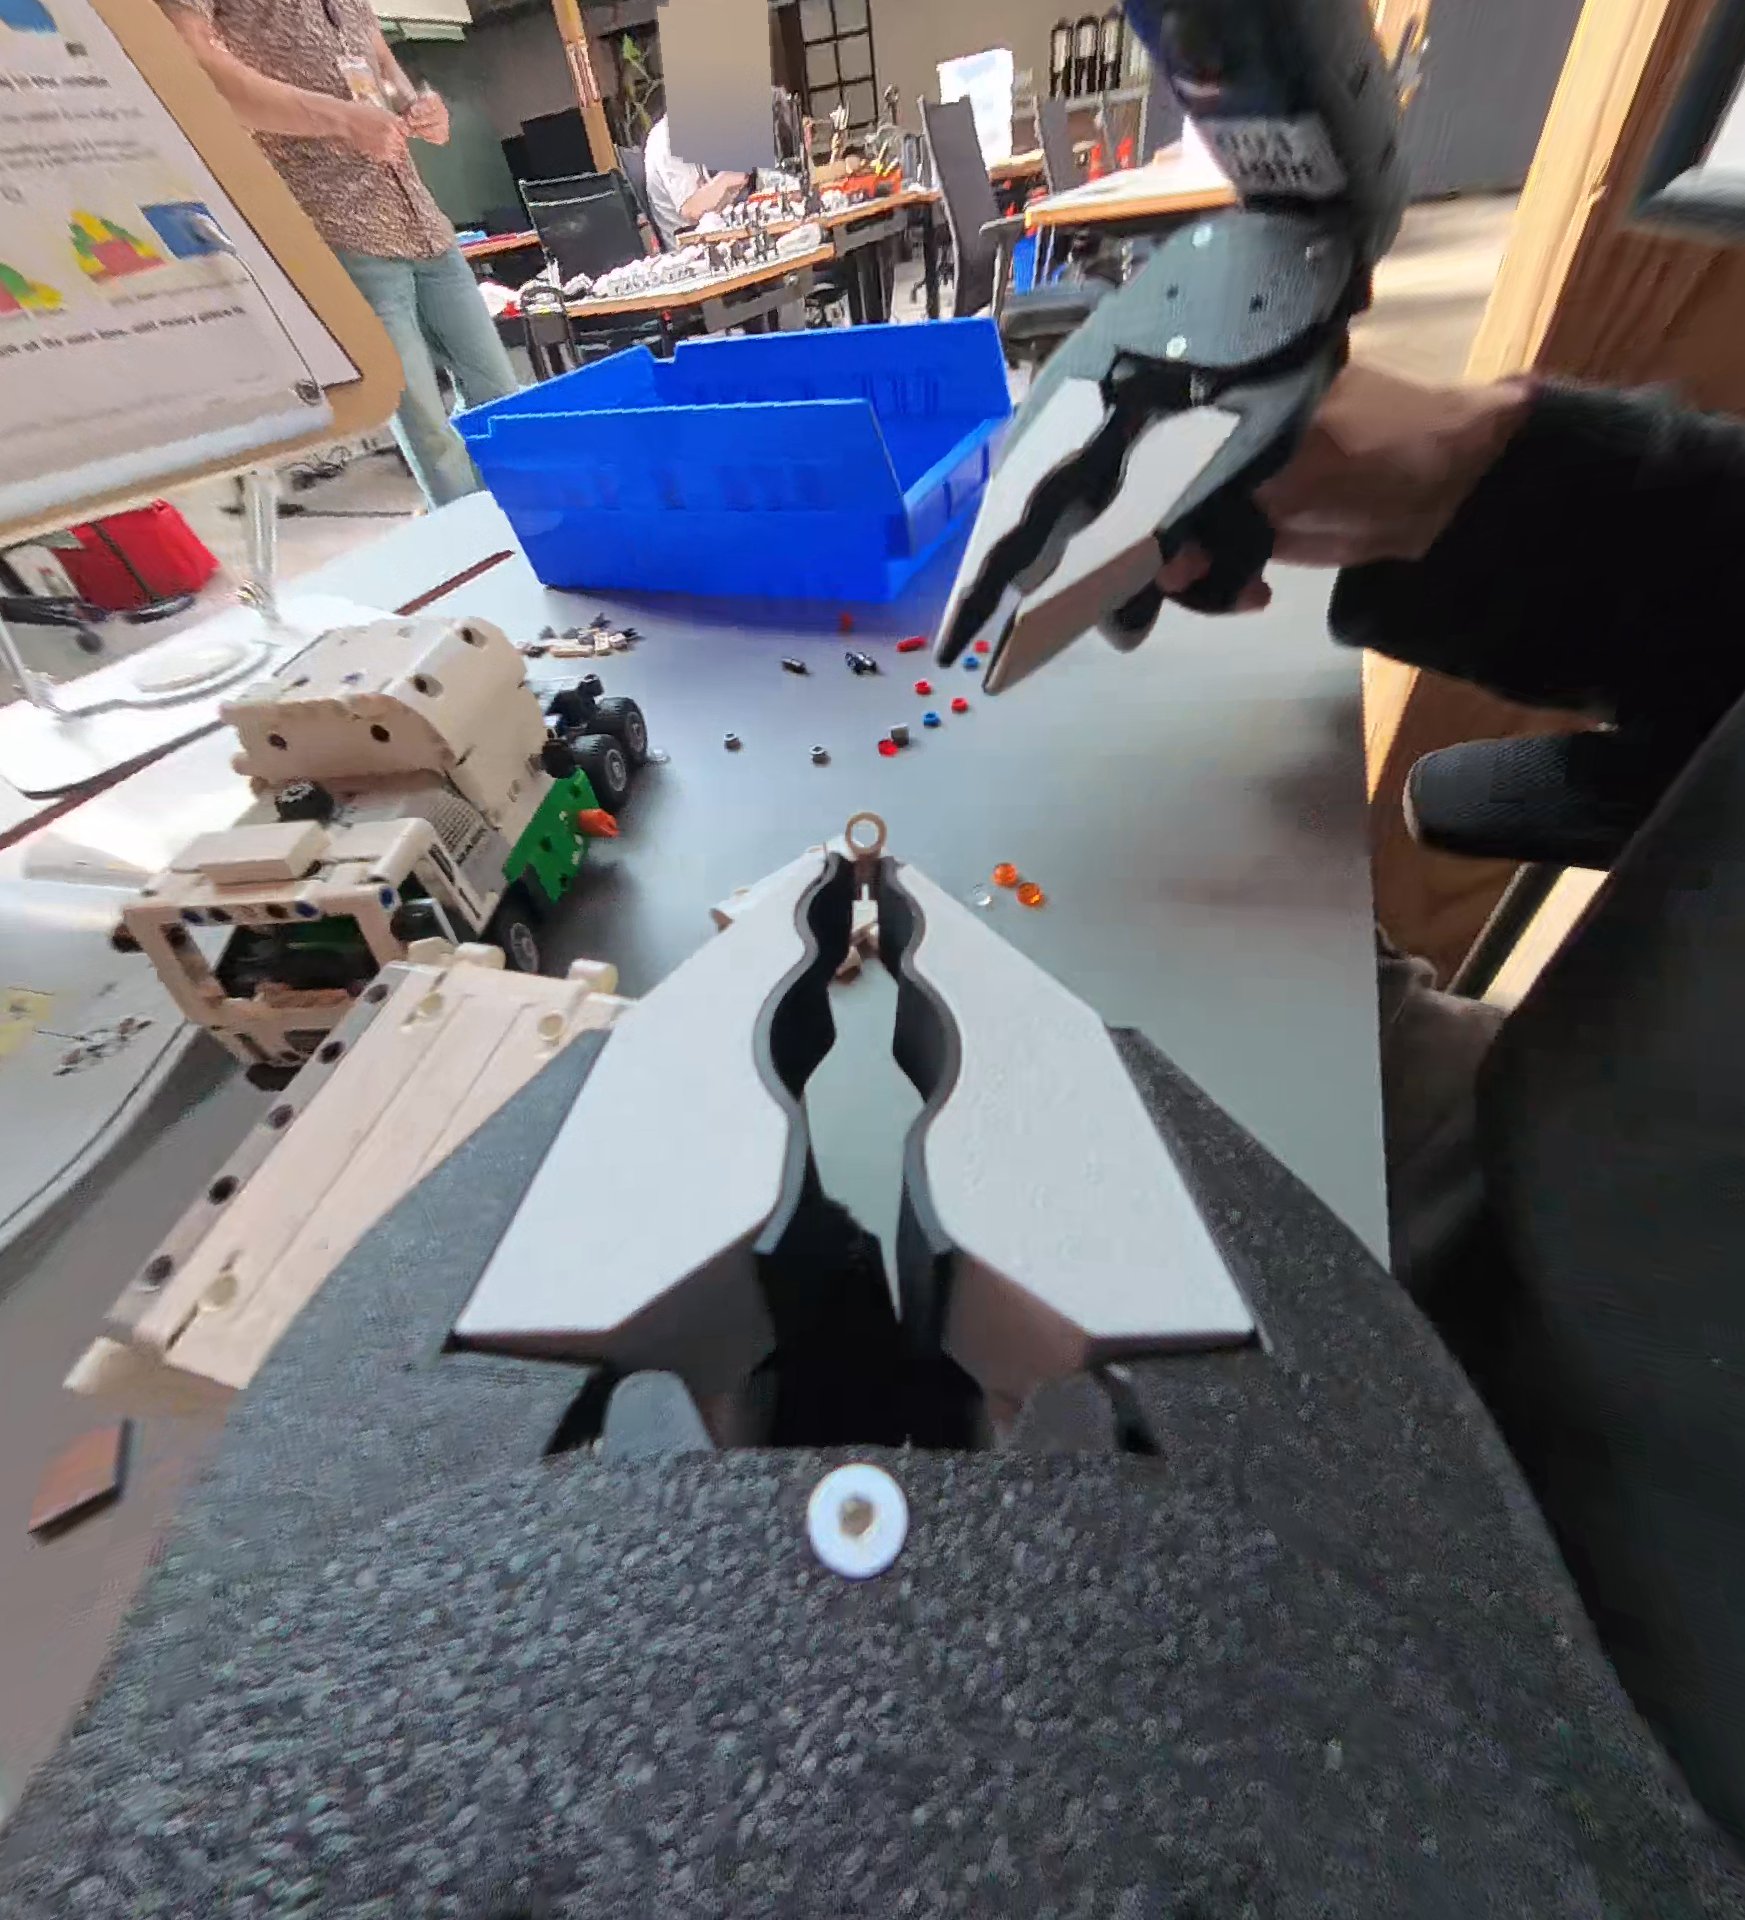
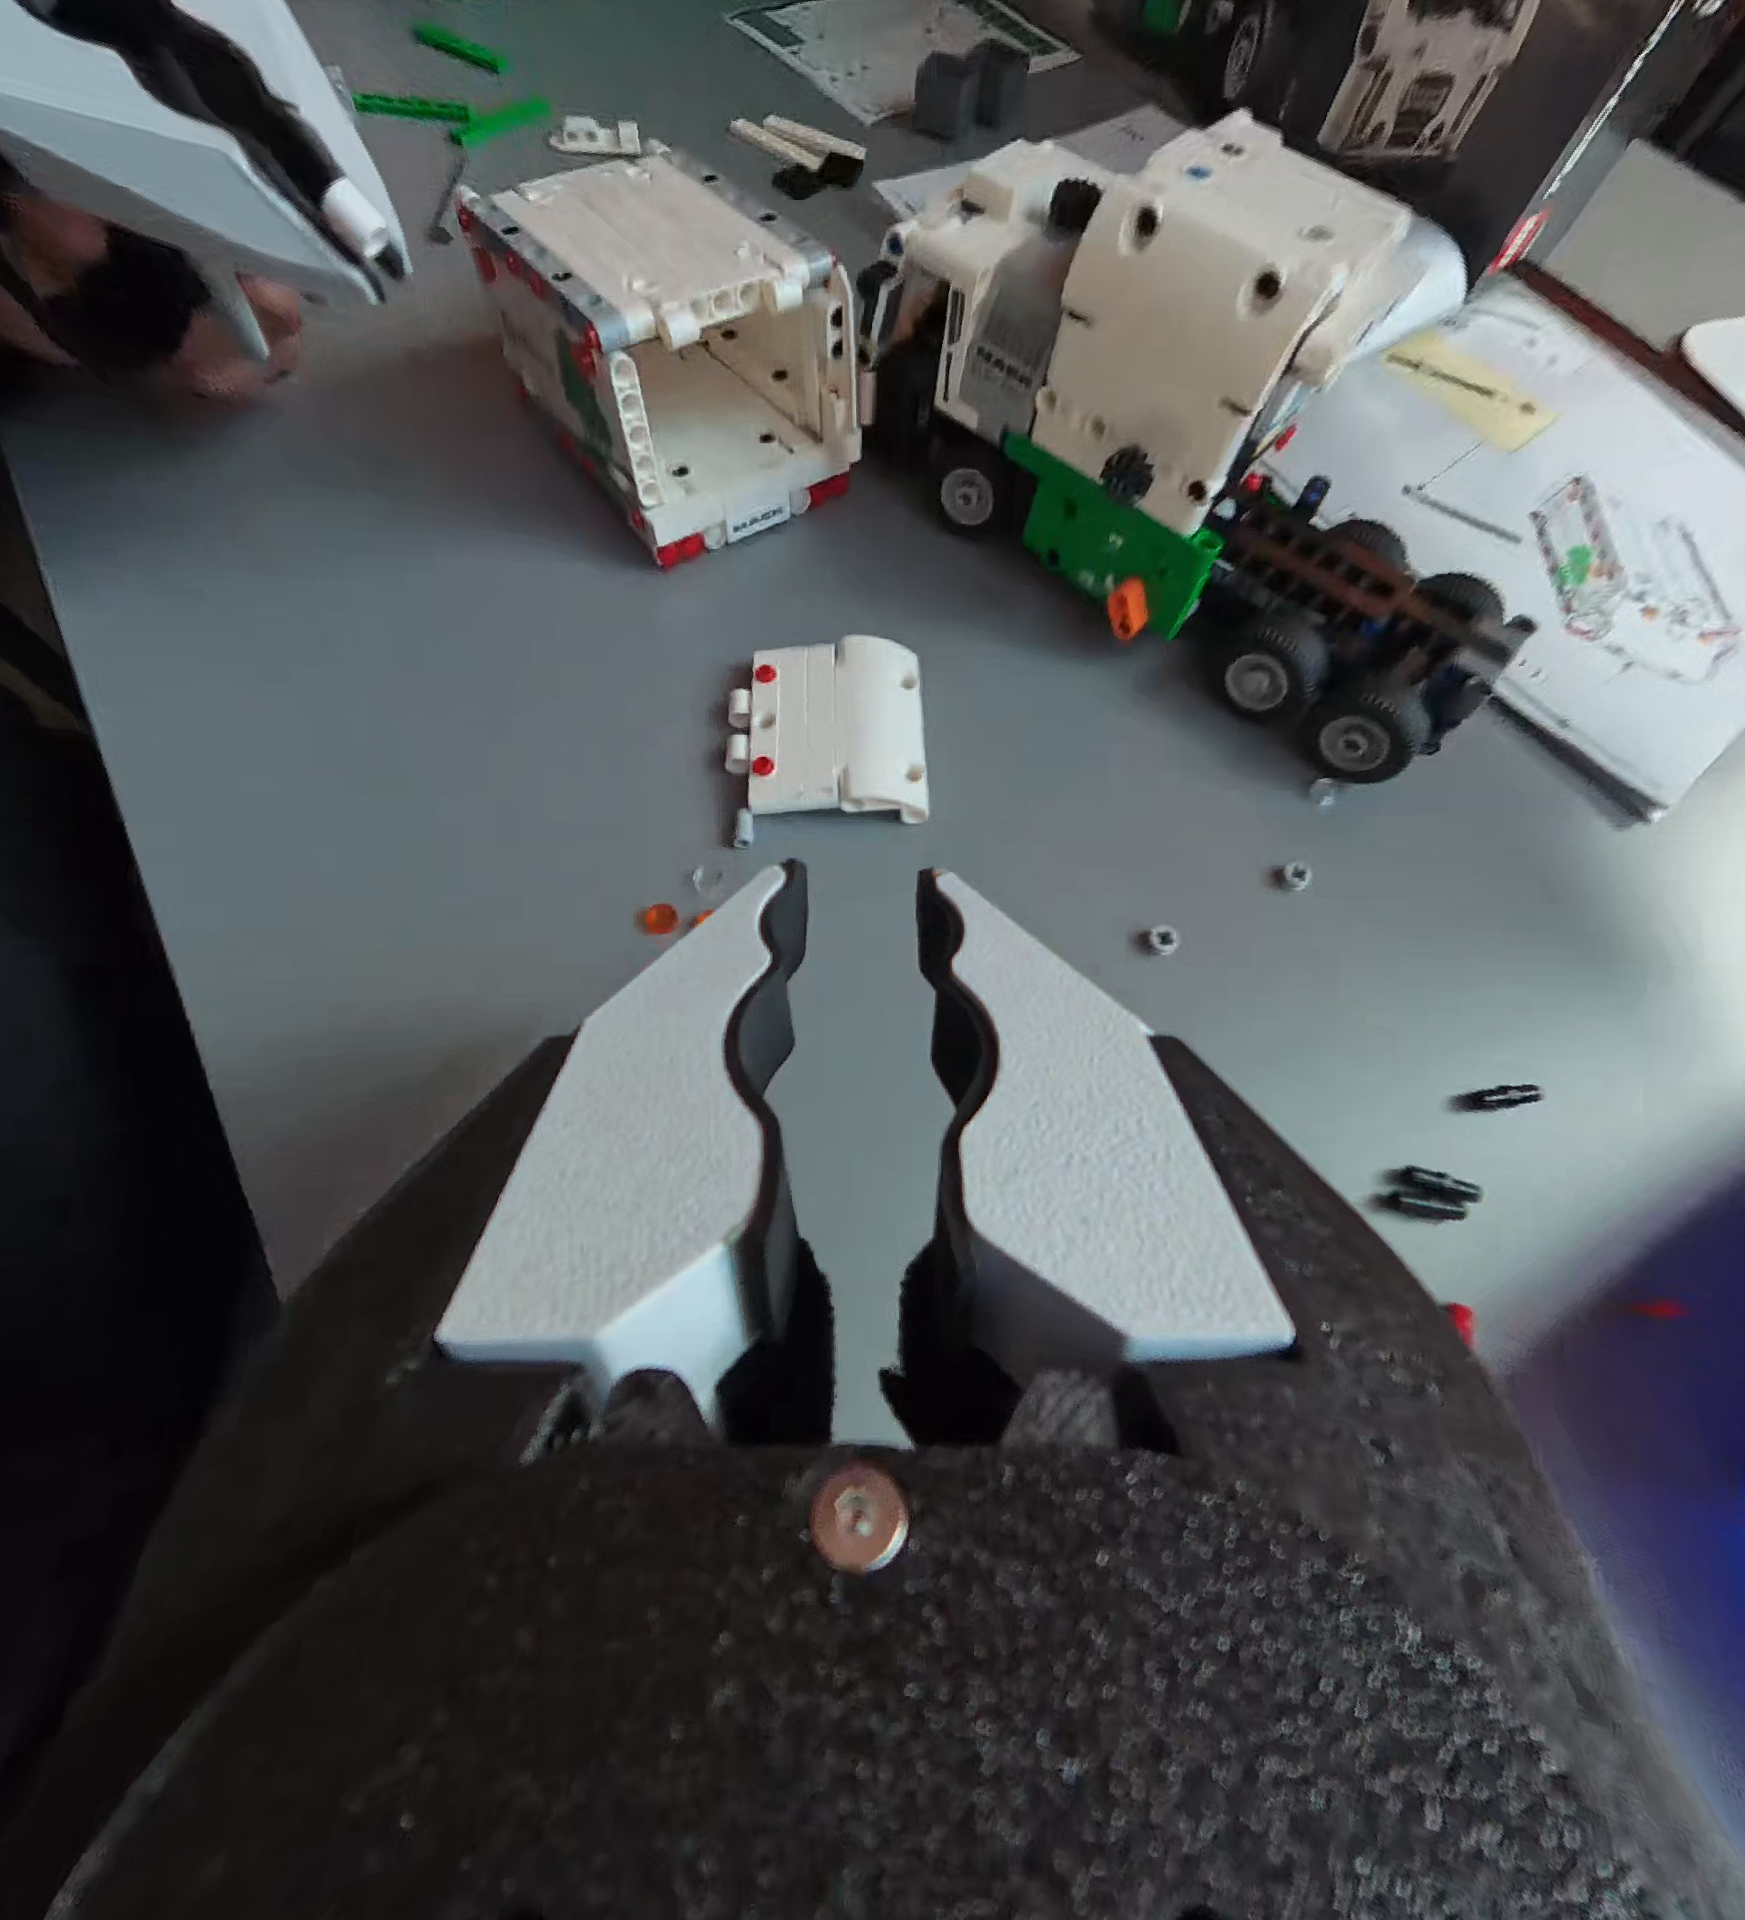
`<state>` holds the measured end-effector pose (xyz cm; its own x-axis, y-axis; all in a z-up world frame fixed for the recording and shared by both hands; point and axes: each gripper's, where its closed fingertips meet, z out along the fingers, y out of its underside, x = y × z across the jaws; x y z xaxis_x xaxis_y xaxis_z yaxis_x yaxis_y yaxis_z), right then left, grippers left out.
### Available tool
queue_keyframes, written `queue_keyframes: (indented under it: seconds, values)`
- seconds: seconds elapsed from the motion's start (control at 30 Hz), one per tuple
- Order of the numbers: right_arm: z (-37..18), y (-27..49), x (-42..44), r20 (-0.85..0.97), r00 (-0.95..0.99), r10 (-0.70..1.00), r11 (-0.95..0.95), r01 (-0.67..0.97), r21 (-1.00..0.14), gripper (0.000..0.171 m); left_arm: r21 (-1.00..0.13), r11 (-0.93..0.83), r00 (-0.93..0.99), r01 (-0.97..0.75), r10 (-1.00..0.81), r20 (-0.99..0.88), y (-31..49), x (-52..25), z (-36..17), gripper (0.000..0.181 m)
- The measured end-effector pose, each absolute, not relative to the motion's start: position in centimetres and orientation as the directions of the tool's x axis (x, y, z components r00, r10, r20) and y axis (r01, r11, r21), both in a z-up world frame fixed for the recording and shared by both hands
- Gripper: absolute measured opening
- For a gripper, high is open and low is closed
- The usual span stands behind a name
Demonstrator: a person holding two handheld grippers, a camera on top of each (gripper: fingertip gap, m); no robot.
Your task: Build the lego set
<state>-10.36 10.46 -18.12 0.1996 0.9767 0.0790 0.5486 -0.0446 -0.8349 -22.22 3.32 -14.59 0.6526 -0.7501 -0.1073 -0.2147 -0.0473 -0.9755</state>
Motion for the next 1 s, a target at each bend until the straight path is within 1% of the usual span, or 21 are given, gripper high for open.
queue_keyframes:
  seconds: [0.07,0.13,0.27,0.37,0.5,0.63,0.7,0.87,1.0]
  values:
    - [-18.7,9.4,-10.9,0.004,0.173,0.985,-0.084,0.499,-0.863,0.017,-0.981,-0.064,0.659,-0.184,-0.749,-0.075,3.6,-22.7,-14.5,0.002]
    - [-19.5,9.1,-11.4,-0.024,0.167,0.986,-0.107,0.507,-0.855,0.017,-0.983,-0.061,0.662,-0.175,-0.746,-0.071,3.8,-22.9,-14.3,0.002]
    - [-20.8,8.6,-12.8,-0.019,0.138,0.99,-0.094,0.557,-0.825,0.018,-0.986,-0.066,0.66,-0.15,-0.75,-0.05,4.0,-23.4,-14.0,0.002]
    - [-21.0,9.0,-13.2,0.034,0.155,0.987,-0.059,0.56,-0.827,0.015,-0.992,-0.065,0.668,-0.11,-0.744,-0.025,4.3,-24.3,-13.3,0.002]
    - [-20.6,10.3,-13.0,0.077,0.2,0.977,-0.044,0.537,-0.842,0.01,-0.996,-0.064,0.735,-0.056,-0.678,0.003,5.7,-28.1,-11.9,0.002]
    - [-20.5,10.6,-13.0,0.029,0.208,0.978,-0.083,0.513,-0.854,0.01,-0.997,-0.055,0.78,0.05,-0.622,0.073,6.3,-32.3,-10.5,0.002]
    - [-20.8,10.9,-13.0,0.008,0.216,0.976,-0.107,0.514,-0.851,0.01,-0.995,-0.059,0.793,0.077,-0.601,0.097,6.4,-33.7,-10.3,0.001]
    - [-20.8,11.3,-13.3,-0.033,0.213,0.976,-0.14,0.506,-0.851,0.01,-0.993,-0.075,0.823,0.088,-0.557,0.115,6.9,-35.4,-10.7,0.001]
    - [-21.0,11.4,-13.5,-0.051,0.21,0.976,-0.154,0.513,-0.844,0.01,-0.996,-0.075,0.828,0.039,-0.556,0.074,7.0,-34.8,-11.1,0.002]
